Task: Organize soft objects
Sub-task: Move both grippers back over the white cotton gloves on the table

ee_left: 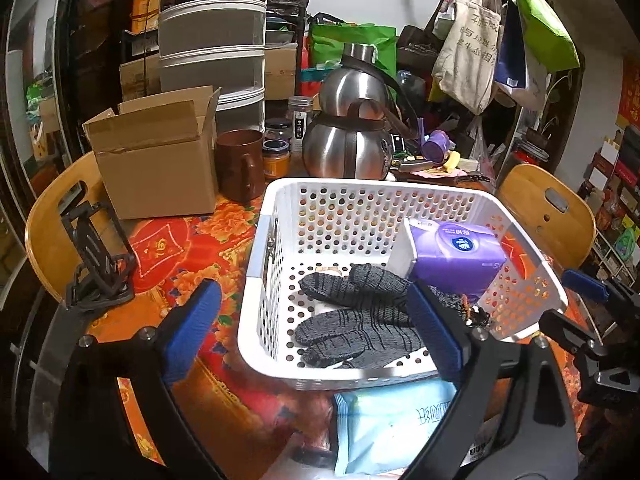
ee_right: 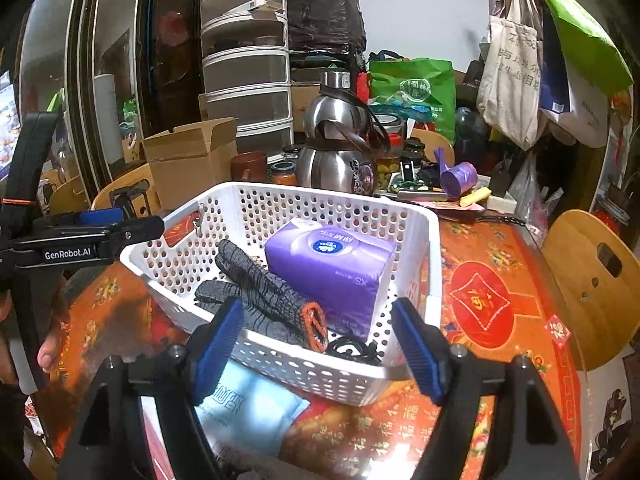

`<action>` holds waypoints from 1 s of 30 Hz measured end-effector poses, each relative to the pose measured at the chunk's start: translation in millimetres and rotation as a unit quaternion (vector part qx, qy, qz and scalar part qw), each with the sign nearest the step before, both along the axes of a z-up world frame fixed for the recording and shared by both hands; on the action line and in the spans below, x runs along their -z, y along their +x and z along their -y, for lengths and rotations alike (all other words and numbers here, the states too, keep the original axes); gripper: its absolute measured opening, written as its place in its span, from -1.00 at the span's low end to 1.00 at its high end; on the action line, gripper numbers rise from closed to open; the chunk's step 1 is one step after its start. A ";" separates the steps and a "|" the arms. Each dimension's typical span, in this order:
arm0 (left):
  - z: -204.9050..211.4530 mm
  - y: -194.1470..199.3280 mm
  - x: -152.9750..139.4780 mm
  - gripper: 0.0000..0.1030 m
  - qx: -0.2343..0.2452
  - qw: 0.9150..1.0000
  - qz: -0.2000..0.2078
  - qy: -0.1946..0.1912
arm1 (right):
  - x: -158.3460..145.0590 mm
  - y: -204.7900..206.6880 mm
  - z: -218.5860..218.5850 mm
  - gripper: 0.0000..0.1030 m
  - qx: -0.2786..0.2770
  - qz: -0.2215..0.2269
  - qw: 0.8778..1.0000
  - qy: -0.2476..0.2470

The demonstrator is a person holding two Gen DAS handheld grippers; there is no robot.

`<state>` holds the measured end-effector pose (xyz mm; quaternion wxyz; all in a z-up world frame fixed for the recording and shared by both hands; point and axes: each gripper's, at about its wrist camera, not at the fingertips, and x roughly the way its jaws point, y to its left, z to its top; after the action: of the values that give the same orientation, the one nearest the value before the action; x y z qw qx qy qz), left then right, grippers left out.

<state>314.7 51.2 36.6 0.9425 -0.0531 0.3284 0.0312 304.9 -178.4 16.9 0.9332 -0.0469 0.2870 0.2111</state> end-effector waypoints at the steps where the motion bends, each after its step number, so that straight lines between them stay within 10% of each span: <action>1: -0.1 -1.3 -0.1 0.80 0.000 1.000 0.000 0.000 | -0.7 -1.6 1.4 0.50 0.002 0.000 1.000 0.000; 30: 104.0 -237.1 61.5 0.80 0.001 1.000 0.006 -0.028 | 75.7 -197.3 91.9 0.57 0.021 -0.009 0.998 0.055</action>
<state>77.7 -52.8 -24.9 0.9428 -0.0788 0.3231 0.0206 107.6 -270.2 -58.9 0.9360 0.0122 0.2841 0.2076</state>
